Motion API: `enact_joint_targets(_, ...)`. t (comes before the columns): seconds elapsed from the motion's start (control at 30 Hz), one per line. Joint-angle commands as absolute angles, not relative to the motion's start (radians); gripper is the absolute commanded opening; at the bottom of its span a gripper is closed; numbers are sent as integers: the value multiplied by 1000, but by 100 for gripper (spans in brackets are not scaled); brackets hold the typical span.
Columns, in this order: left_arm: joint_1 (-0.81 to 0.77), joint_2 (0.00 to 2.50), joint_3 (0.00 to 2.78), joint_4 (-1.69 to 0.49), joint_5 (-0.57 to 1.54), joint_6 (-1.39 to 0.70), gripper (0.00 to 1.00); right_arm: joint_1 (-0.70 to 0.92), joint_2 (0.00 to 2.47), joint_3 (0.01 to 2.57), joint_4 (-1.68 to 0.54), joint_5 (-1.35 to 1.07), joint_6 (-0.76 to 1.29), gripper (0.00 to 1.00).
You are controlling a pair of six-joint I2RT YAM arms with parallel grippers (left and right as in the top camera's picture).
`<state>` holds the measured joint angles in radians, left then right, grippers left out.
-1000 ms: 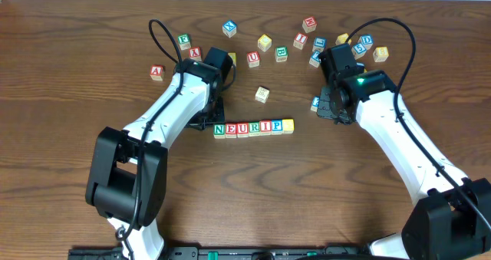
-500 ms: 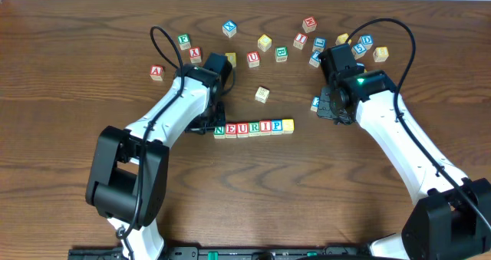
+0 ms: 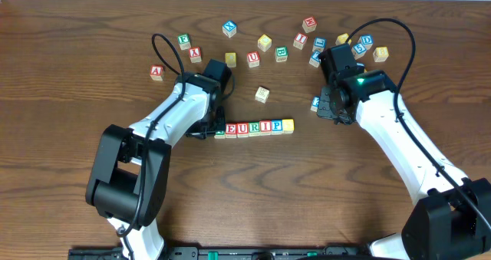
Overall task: Spell out NEURIPS
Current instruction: 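Push the letter row rightward with the left gripper against the N block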
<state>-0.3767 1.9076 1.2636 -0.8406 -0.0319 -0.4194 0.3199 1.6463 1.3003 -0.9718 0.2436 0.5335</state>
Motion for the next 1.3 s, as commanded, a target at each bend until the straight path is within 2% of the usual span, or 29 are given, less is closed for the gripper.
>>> enact_joint_targets(0.0,-379,1896,1254,-834,-33,-420,7,314,1634,1301,-973,263,534,1)
enact_joint_targets(1.27,-439,1895,1253,-793,7,-387,7,314,1634,1301,-981,263,534,1)
